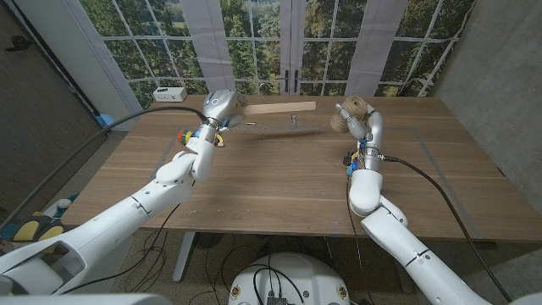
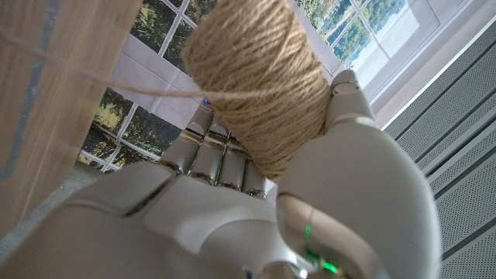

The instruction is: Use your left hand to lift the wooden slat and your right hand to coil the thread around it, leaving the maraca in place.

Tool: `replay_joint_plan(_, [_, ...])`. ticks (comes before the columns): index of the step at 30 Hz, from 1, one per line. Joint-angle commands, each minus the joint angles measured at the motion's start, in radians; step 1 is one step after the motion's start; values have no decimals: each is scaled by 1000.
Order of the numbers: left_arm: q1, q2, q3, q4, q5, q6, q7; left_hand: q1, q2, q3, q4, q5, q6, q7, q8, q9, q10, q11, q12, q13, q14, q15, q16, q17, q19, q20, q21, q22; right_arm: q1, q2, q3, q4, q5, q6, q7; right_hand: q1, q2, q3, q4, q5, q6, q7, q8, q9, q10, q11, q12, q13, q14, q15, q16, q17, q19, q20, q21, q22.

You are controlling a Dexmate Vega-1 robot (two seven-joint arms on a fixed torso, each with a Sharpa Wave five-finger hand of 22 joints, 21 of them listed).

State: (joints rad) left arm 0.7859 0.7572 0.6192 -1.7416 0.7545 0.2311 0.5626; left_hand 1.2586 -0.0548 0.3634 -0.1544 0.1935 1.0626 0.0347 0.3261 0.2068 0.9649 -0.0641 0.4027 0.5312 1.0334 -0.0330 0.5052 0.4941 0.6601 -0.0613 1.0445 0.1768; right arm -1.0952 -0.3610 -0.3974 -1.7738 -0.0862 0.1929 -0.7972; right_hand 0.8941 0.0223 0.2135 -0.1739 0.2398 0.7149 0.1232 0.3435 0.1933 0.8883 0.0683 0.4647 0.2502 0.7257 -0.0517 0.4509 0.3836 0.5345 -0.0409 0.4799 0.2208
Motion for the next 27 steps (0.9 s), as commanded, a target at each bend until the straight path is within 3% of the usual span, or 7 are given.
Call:
replay_joint_plan(1, [14,12,-19,-11,-10,-22,26,159,170,2,6,3,10,-5,3,22,11,-1,-2,3,148,-196,2,3,-7,-61,7,2,136,42,-25,91,18,25,56,173,158,80,70,-8,335,-156,-2,3,150,-61,3,-1,36,-161,3,7,9,0,7,1])
replay_joint_plan(5, [16,18,-25,-12,-17,-34,27,160,169,2,6,3,13,-5,4,22,11,-2,-4,2,149,-196,2,4,-8,-61,8,2,176,45,-34,114,13,10,66,177,157,80,68,-12,336,-154,-7,2,151,-52,2,-4,39,-161,3,11,6,-2,9,1])
replay_joint_plan(14, [19,25,-44,-10,-51,-88,42,160,169,1,6,4,13,-4,2,22,13,-4,-9,2,150,-196,-1,7,-10,-61,11,2,258,50,-52,157,2,-41,77,183,157,82,67,-17,339,-155,-14,2,149,-69,1,-6,40,-162,-1,14,1,-9,14,0])
replay_joint_plan(15, [18,25,-45,-8,-51,-96,48,160,169,1,6,4,13,-4,2,22,13,-3,-9,2,150,-196,-1,8,-10,-61,11,2,267,47,-55,160,1,-47,80,184,157,82,66,-18,341,-155,-15,2,149,-59,0,-7,41,-162,-1,15,1,-9,15,0])
replay_joint_plan(27, [36,30,-74,-13,-88,-145,61,160,168,0,6,4,18,-5,2,22,16,-5,-13,5,152,-196,-5,12,-13,-60,15,2,377,44,-81,211,1,-112,106,189,156,82,67,-22,343,-158,-24,2,145,-70,1,-2,43,-162,-6,19,-3,-18,22,0])
